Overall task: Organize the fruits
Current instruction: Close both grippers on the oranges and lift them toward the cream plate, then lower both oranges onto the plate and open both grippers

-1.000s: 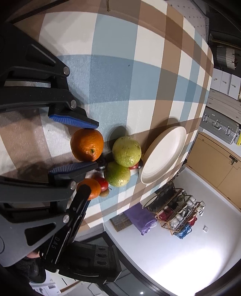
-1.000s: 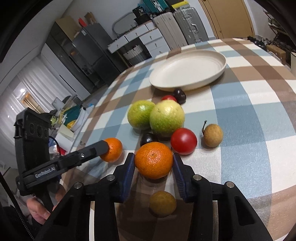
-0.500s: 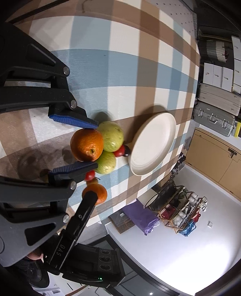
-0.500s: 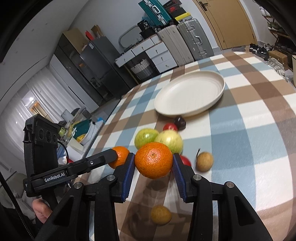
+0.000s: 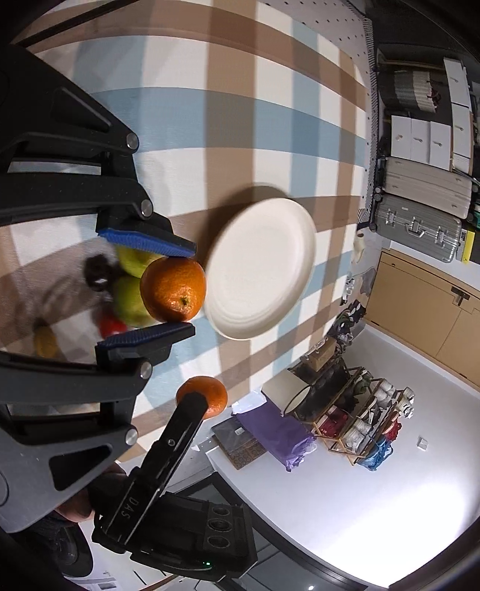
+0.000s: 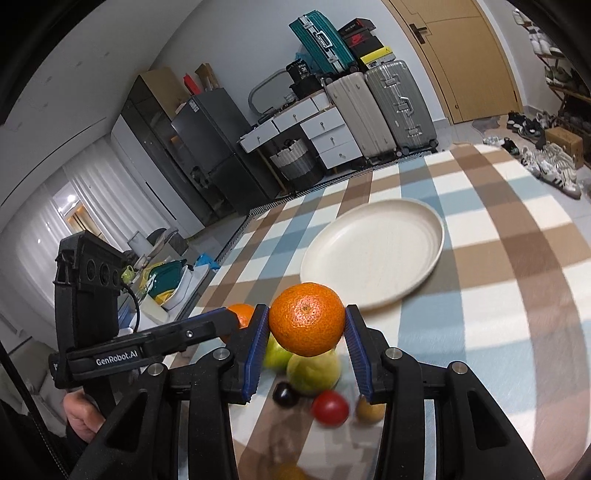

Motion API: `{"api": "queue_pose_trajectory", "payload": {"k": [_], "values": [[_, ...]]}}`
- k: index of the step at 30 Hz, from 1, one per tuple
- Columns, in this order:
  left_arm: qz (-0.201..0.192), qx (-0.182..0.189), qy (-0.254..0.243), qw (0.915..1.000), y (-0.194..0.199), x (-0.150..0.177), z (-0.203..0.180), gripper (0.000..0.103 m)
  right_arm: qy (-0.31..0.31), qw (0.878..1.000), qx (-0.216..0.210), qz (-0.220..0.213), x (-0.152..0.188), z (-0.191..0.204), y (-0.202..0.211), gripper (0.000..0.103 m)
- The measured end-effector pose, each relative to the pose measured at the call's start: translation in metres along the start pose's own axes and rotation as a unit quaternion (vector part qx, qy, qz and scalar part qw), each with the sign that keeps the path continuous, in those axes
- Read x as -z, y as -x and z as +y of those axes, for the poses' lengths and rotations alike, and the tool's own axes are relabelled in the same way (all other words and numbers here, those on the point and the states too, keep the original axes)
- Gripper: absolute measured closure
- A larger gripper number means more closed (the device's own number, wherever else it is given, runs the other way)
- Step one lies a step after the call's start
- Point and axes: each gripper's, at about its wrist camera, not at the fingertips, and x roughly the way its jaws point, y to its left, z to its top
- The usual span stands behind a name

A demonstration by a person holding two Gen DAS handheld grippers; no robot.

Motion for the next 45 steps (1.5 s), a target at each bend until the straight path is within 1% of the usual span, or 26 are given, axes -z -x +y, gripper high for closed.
{"api": "queue_pose_trajectory", "payload": {"k": [8,13,25,28,34,37,40,42,45], "values": [[-0.004,-0.008,-0.011,0.9999,-0.019,-0.050,-0.009,0.070,0.014,1.000,0.001,-0.006,-0.041,-0.014,-0.009,0.062],[-0.004,-0.016,-0.018,0.9997,-0.032,-0.076,-0.009,0.070,0.011,1.000,0.001,-0.002,-0.063,-0.027,-0.022,0.062],[0.005,-0.043,-0.027,0.9987,-0.083,-0.127,0.000,0.069,0.004,1.000,0.004,0.020,-0.094,-0.048,-0.072,0.062],[0.011,-0.045,-0.023,0.9987,-0.102,-0.137,0.005,0.069,0.014,0.999,0.018,0.022,-0.099,-0.052,-0.087,0.062],[0.024,-0.048,-0.021,0.9983,-0.140,-0.146,0.011,0.069,0.005,0.999,0.033,0.026,-0.103,-0.066,-0.110,0.061],[0.030,-0.061,-0.027,0.9973,-0.159,-0.145,0.014,0.069,0.006,0.999,0.039,0.029,-0.105,-0.071,-0.120,0.061],[0.034,-0.060,-0.019,0.9974,-0.173,-0.144,0.019,0.069,0.009,0.998,0.047,0.036,-0.105,-0.074,-0.129,0.061],[0.035,-0.062,-0.019,0.9973,-0.181,-0.143,0.021,0.069,0.012,0.997,0.059,0.039,-0.105,-0.076,-0.134,0.061],[0.039,-0.060,-0.009,0.9974,-0.190,-0.142,0.027,0.069,0.007,0.997,0.062,0.047,-0.102,-0.081,-0.143,0.061]]}}
